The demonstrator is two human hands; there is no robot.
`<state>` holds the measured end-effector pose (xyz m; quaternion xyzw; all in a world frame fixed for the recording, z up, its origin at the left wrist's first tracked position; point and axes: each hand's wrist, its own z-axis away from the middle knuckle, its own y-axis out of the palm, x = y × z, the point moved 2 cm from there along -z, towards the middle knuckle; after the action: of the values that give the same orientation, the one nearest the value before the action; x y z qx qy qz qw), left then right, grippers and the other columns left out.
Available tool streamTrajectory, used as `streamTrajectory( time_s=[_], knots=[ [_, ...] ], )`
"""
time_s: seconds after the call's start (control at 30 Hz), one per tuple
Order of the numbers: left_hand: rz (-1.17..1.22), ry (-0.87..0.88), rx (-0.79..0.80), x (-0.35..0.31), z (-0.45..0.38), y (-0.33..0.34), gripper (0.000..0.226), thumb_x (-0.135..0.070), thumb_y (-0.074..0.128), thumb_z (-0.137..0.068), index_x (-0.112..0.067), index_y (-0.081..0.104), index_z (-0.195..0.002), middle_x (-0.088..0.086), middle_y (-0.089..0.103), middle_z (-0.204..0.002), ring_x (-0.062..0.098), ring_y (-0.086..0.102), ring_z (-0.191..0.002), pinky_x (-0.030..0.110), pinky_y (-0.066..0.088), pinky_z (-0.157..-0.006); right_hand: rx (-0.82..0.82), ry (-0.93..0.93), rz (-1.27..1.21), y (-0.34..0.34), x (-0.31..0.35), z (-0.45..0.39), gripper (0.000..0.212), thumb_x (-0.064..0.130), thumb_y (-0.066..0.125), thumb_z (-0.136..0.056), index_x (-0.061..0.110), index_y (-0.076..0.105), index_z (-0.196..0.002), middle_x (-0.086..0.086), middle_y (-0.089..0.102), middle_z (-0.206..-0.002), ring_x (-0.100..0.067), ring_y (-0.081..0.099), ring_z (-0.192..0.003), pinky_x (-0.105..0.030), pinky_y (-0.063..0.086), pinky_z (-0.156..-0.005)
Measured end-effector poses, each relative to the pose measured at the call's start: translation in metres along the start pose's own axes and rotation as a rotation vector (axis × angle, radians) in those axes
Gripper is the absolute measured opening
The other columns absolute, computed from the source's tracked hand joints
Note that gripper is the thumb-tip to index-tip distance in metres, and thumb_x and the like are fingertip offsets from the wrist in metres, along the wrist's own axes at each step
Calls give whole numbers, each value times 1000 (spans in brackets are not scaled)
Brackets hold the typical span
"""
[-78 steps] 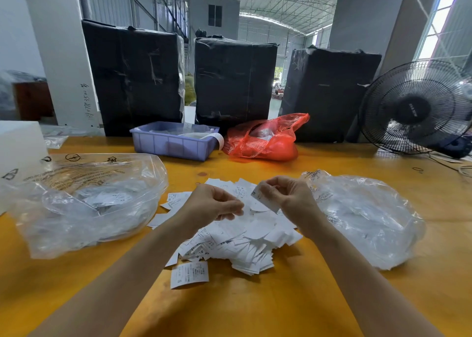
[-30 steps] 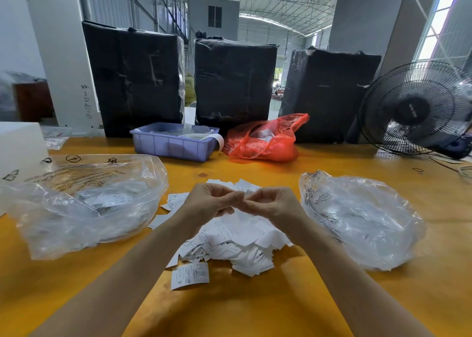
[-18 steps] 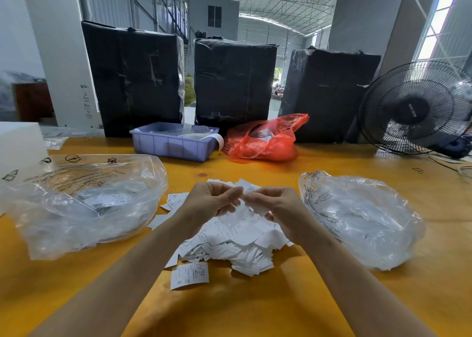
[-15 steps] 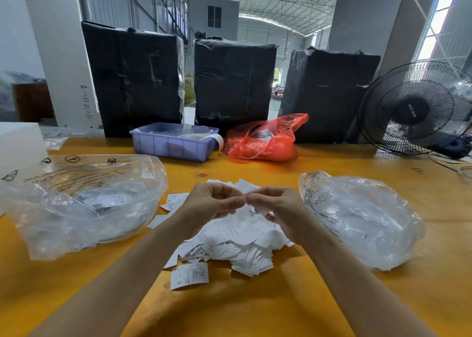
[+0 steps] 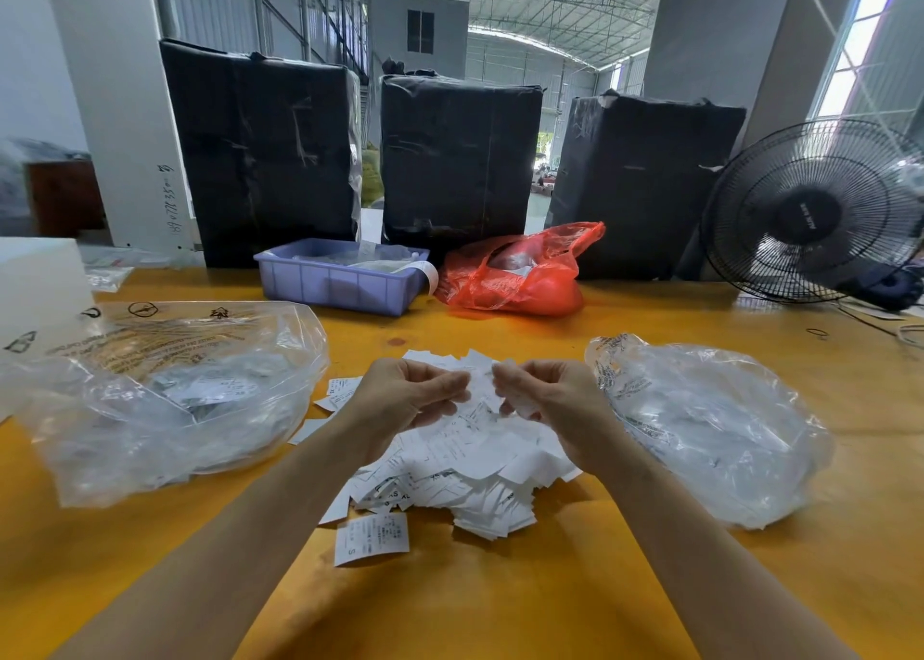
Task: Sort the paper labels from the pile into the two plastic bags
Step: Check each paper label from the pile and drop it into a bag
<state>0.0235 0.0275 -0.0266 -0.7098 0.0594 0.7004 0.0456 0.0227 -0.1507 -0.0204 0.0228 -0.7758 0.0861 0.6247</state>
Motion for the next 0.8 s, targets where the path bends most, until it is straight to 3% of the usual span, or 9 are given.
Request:
streamTrajectory(
  time_s=[0.1, 0.17, 0.33, 0.8],
  knots=[
    [-20, -11, -49, 2, -1, -1, 22, -27, 74, -67, -9, 73, -80, 1, 75, -75, 10, 65, -66, 23, 53, -70, -65, -84, 4, -8, 2, -1, 31, 5, 71, -79, 8, 60, -109, -9, 66, -78, -17, 63, -60, -23, 52, -61],
    [-19, -22, -67, 3, -1, -2, 16, -23, 73, -75, -9, 73, -82, 1, 74, -74, 10, 64, -65, 22, 52, -68, -50, -106, 39, -9, 3, 0, 39, 4, 70, -80, 9, 56, -116, -11, 67, -82, -16, 64, -62, -21, 52, -60],
    [-29, -11, -77, 3, 0, -1, 10, -20, 72, -78, -10, 71, -80, 0, 74, -72, 10, 63, -65, 23, 50, -67, 31, -187, 175, 3, 5, 2, 11, 1, 65, -85, -4, 64, -95, -11, 64, -71, -9, 59, -54, -20, 51, -55],
    [-105, 19, -11, 2, 1, 1, 12, -24, 73, -76, -12, 70, -79, 1, 75, -78, 6, 65, -63, 22, 51, -68, 103, -162, 236, 6, 0, 1, 7, 1, 69, -82, -4, 67, -86, -12, 66, -67, -8, 61, -53, -19, 49, -51]
  ],
)
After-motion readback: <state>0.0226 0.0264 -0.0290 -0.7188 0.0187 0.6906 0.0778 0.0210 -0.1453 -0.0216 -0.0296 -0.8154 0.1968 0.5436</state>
